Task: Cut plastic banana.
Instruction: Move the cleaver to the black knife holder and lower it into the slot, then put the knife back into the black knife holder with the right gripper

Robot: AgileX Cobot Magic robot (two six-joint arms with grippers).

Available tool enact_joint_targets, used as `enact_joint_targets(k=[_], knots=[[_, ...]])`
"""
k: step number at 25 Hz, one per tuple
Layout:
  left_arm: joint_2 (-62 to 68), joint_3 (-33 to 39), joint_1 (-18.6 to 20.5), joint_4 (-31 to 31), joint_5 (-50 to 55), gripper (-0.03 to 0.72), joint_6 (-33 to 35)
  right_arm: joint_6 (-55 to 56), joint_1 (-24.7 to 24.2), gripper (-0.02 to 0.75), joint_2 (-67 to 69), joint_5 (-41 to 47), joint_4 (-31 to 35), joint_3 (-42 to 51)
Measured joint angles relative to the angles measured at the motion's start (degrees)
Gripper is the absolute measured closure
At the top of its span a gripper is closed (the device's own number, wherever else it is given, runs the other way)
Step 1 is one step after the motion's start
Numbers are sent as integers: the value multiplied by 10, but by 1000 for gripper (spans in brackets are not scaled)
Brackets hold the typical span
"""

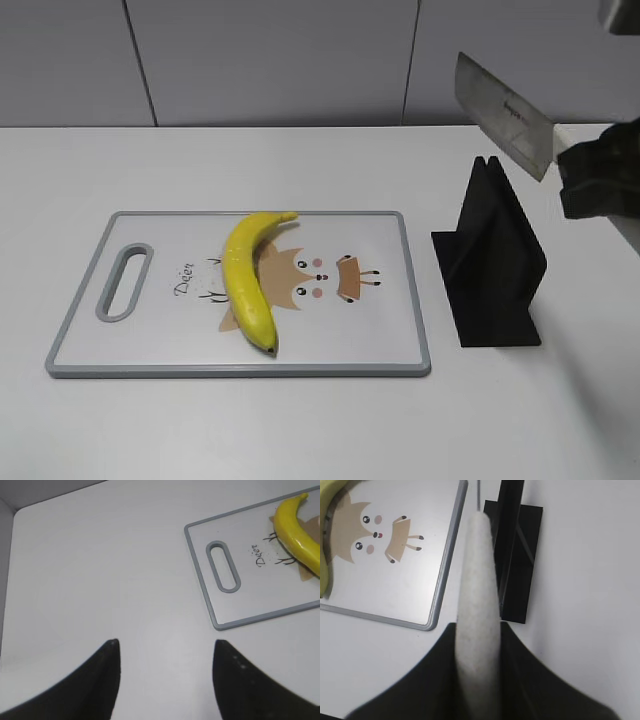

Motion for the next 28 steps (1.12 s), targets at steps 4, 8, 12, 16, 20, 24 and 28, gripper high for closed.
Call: enact_joint_targets(k=[4, 8, 12, 16, 20, 24, 28], knots=[[-81, 55, 0, -3, -9, 117, 1, 31, 0, 561, 0, -33, -4, 30], [-159, 104, 0, -12, -11, 123, 3, 59, 0, 561, 0, -57, -18, 50], [-224, 144, 0, -44, -13, 125, 7, 81, 0, 561, 0, -64, -37, 55], [-289, 184, 0, -87, -14, 138, 32, 88, 0, 561, 0, -67, -44, 55], [-352, 215, 0, -107, -15, 155, 54, 89, 0, 561, 0, -67, -45, 55], [-374, 233, 0, -109, -40, 164, 60, 90, 0, 561, -1, -69, -45, 55], [-375, 242, 0, -109, -54, 166, 66, 90, 0, 561, -2, -69, -46, 55]])
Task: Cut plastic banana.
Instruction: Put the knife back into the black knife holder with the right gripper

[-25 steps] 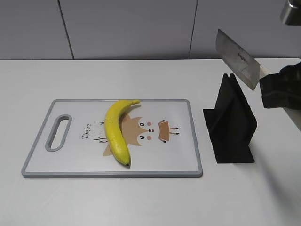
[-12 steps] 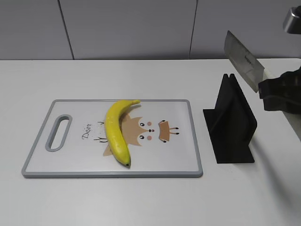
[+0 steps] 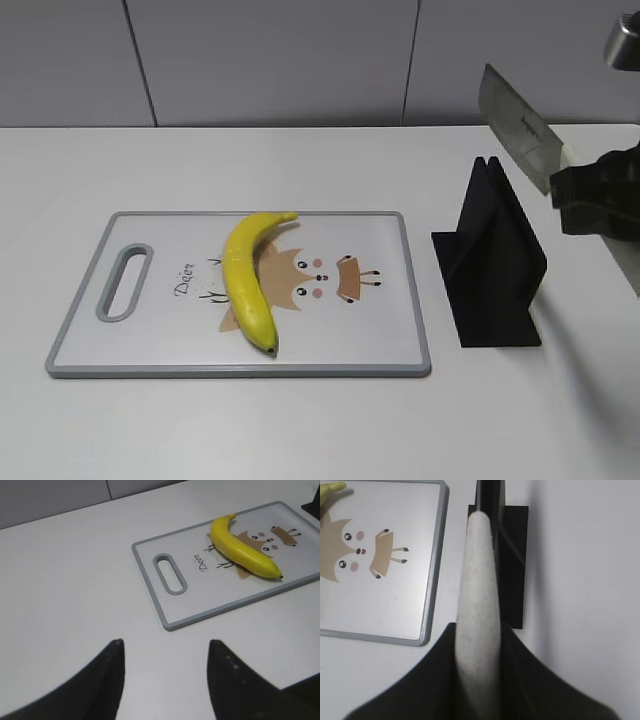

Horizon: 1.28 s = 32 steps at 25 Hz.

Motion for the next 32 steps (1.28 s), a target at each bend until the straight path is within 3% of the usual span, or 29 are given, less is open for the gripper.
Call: enact_joint_targets(k=[10, 13, 18, 21, 32], knots=[[0, 0, 8, 4, -8, 185, 2, 0, 0, 561, 1, -1, 0, 0], [0, 0, 52, 2, -8, 185, 3, 0, 0, 561, 2, -2, 0, 0], [0, 0, 158, 2, -8, 187, 3, 0, 0, 561, 16, -17, -2, 0], [0, 0, 190, 2, -8, 189, 3, 2, 0, 561, 41, -28, -3, 0], [0, 0, 197, 2, -8, 189, 3, 59, 0, 561, 82, -59, -51, 0]])
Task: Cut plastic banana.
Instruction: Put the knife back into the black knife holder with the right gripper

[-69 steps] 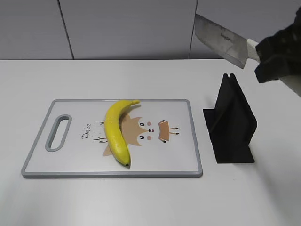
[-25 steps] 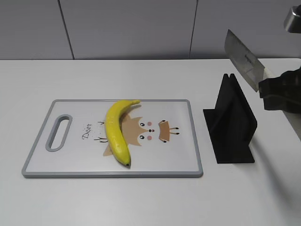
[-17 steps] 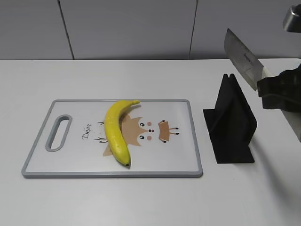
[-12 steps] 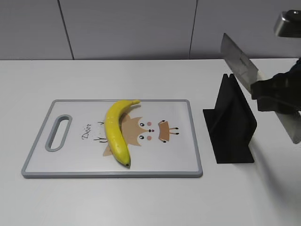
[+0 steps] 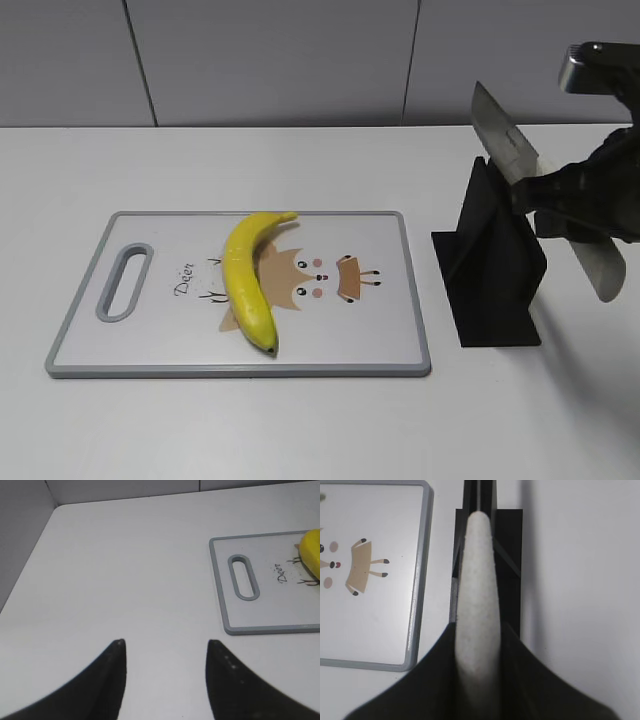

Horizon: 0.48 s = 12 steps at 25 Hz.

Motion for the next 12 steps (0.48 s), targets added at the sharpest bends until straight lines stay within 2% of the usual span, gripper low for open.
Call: enact_joint_targets(k=[12], knots=[[0, 0, 0, 0, 0, 190, 0, 3, 0, 561, 31, 3, 8, 0]])
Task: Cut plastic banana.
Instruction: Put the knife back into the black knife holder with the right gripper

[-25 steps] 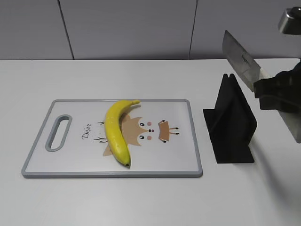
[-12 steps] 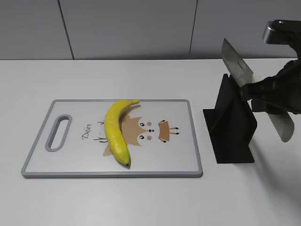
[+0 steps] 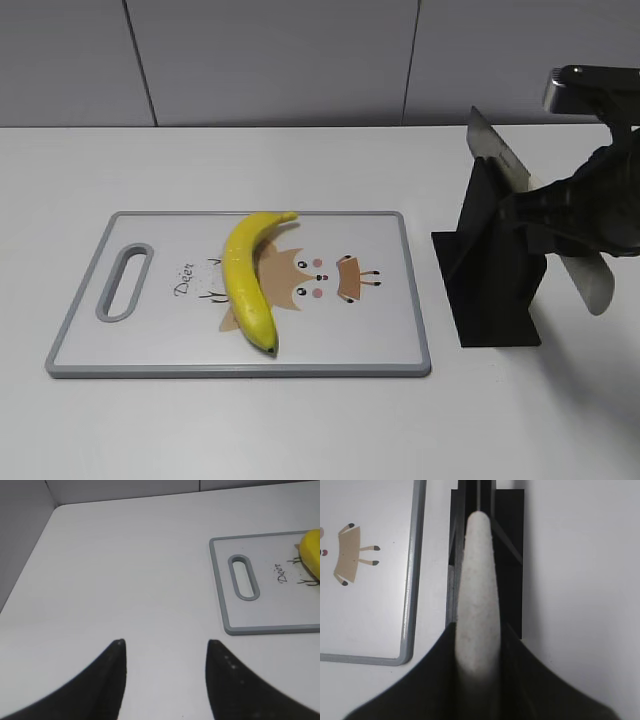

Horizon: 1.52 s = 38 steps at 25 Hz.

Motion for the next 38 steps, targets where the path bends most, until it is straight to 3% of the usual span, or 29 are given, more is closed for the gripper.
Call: enact_joint_targets(k=[15, 18, 21, 24, 33, 38], knots=[[0, 0, 0, 0, 0, 211, 0, -8, 0, 559, 0, 32, 41, 0], [0, 0, 0, 0, 0, 222, 0, -14, 0, 469, 0, 31, 45, 0], [0, 0, 0, 0, 0, 225, 0, -30, 0, 281, 0, 31, 60, 0], [0, 0, 0, 0, 0, 226, 0, -54, 0, 169, 0, 31, 79, 0], [0, 0, 1, 0, 0, 261, 0, -192, 0, 150, -79, 107, 95, -36], [0, 0, 7, -1, 0, 261, 0, -274, 0, 151, -159, 209, 97, -36]])
